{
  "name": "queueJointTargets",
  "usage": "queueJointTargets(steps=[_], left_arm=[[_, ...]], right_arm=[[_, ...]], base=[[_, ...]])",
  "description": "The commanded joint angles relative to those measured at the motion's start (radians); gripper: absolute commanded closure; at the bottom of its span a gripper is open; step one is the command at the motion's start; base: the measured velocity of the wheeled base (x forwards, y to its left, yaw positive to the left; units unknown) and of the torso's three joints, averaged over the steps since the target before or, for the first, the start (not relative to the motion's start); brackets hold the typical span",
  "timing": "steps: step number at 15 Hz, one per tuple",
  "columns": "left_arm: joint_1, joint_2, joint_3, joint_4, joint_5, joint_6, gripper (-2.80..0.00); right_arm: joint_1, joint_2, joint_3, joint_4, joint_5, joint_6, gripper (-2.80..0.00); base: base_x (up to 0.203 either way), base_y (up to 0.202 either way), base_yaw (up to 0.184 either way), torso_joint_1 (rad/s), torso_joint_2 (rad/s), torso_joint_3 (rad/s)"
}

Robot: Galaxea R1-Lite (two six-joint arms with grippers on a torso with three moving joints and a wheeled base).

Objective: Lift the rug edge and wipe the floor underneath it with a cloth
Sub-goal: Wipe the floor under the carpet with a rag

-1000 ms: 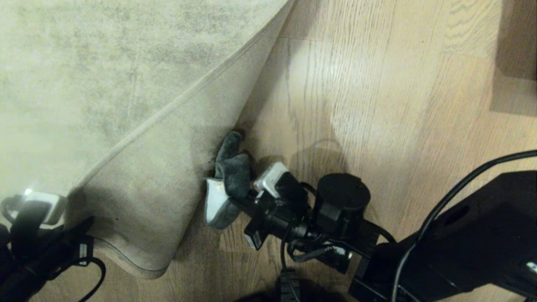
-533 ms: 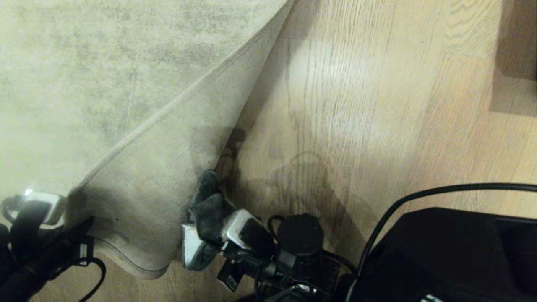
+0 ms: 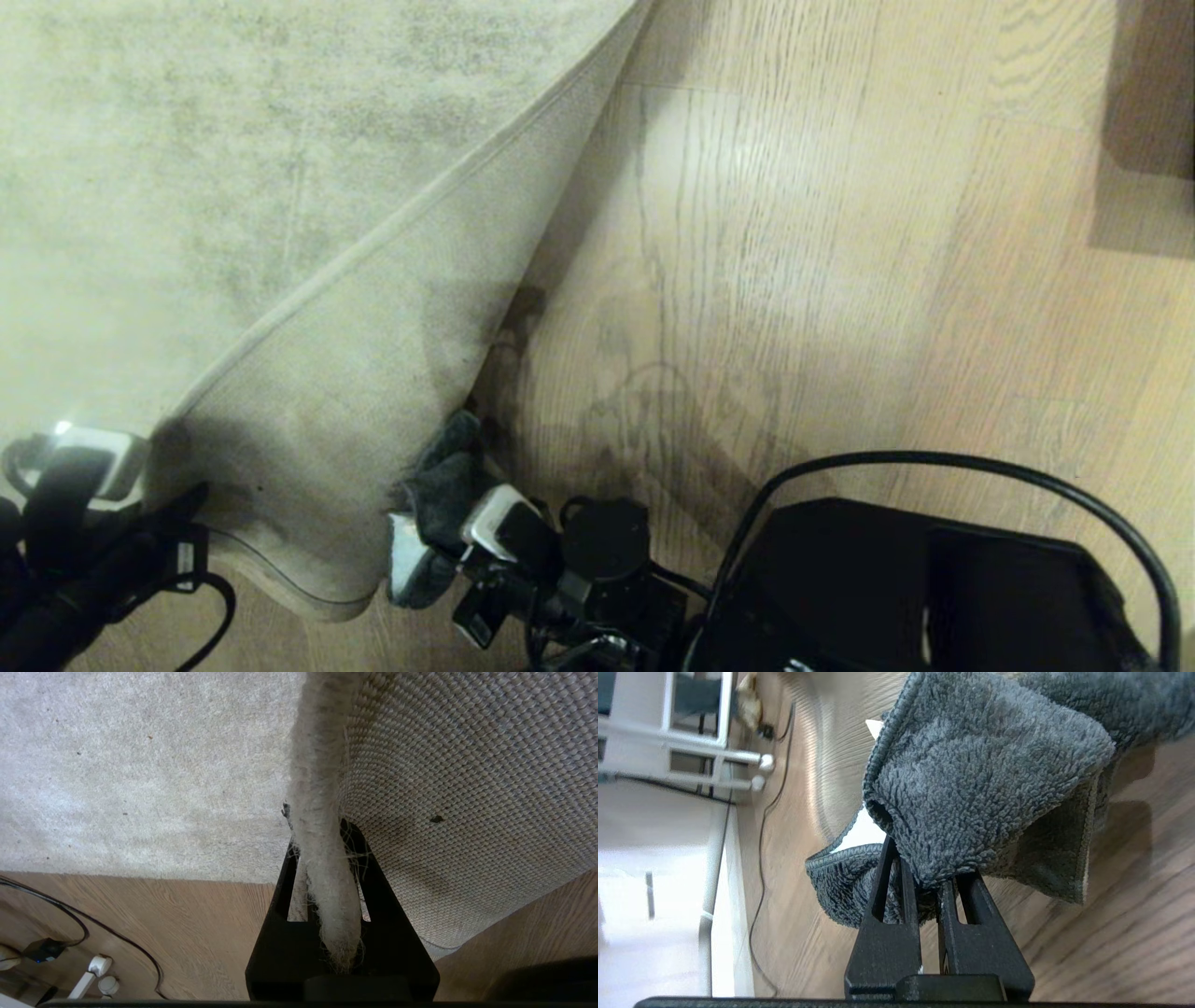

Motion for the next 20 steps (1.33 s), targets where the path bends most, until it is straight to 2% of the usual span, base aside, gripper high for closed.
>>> queueJointTargets(steps=[1, 5, 10, 16, 20], left_arm=[[0.001, 0.001, 0.000, -0.007, 0.000, 0.002, 0.00], [0.001, 0.002, 0.000, -0.007, 0.001, 0.002, 0.00], [0.001, -0.001, 0.000, -0.007, 0.001, 0.002, 0.00], [0.002, -0.002, 0.000, -0.009, 0.001, 0.002, 0.00], [0.001, -0.002, 0.000, -0.007, 0.001, 0.002, 0.00]], right_arm=[[-0.033, 0.046, -0.072, -0.002, -0.001, 0.003, 0.00], [-0.118, 0.024, -0.181, 0.039, -0.002, 0.002, 0.00], [-0.187, -0.063, -0.226, 0.099, -0.002, -0.006, 0.00], [-0.185, -0.207, -0.219, 0.176, -0.002, -0.058, 0.00], [-0.141, -0.286, -0.161, 0.204, -0.001, -0.061, 0.00]], base=[[0.000, 0.000, 0.000, 0.000, 0.00, 0.000], [0.000, 0.000, 0.000, 0.000, 0.00, 0.000], [0.000, 0.000, 0.000, 0.000, 0.00, 0.000], [0.000, 0.000, 0.000, 0.000, 0.00, 0.000], [0.000, 0.000, 0.000, 0.000, 0.00, 0.000]])
